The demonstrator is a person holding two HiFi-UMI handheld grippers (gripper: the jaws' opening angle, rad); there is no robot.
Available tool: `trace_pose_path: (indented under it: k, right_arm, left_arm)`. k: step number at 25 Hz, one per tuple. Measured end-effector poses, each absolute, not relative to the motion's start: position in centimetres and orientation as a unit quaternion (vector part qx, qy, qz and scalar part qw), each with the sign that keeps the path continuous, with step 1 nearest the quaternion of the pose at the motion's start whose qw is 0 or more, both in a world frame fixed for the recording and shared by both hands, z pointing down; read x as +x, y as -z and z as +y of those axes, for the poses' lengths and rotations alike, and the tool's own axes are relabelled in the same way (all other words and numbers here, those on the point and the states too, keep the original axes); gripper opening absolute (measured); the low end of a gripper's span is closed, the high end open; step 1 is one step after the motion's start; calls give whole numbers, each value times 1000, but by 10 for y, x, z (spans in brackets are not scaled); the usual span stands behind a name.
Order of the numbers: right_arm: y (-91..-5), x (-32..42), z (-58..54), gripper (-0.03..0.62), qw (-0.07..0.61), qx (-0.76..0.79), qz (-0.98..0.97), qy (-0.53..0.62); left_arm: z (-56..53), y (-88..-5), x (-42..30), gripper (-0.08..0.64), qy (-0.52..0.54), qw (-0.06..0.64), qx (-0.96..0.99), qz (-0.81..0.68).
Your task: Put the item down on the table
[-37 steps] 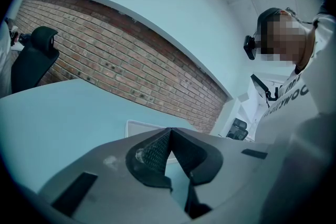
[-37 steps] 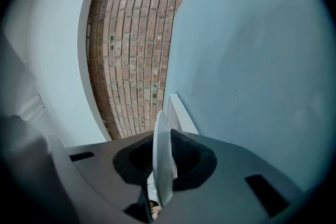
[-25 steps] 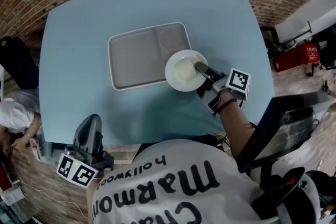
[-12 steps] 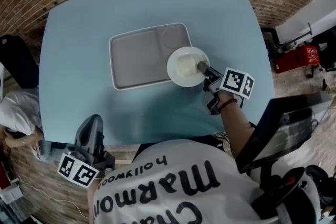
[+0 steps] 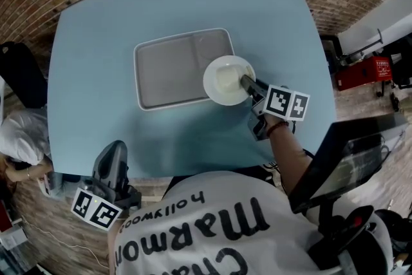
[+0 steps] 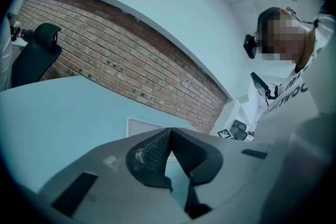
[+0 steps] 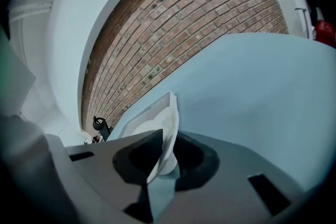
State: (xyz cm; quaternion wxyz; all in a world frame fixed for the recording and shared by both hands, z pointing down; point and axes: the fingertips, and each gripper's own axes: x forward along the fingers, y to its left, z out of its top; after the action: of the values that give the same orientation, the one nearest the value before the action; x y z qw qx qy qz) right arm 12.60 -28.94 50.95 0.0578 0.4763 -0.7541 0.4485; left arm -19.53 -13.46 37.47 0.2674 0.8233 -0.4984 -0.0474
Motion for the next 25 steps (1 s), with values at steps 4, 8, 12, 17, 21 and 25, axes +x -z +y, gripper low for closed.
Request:
trace_pose_path:
  k: [4,8,12,17,21,25]
  right_arm:
    - [-511,127,-293,55,68,478,-763,-430]
    - [-510,126,-297,63,78,477,-772,-412]
    - [-510,124,-298,69,83,477,-776,-404]
    - [-510,122,-298,72,87,477,-779,-398]
    - [-512,122,-298,78,91,476,-781,-393]
    - [-512,122,-298,86,100,477,-785,-382]
  left_arm:
    - [-134,-376,-193,8,47,268,824,-498]
    - [-135,-376,-193,6,47,269,823,-498]
    - [-133,-375,-194,6,47,270,822,-500]
    - [-131,-375,-193,6,47,272,820,-501]
    - [-131,-374,-194,6,48,271,819,-504]
    - [-129,-374,-195,6,48,271,818,-505]
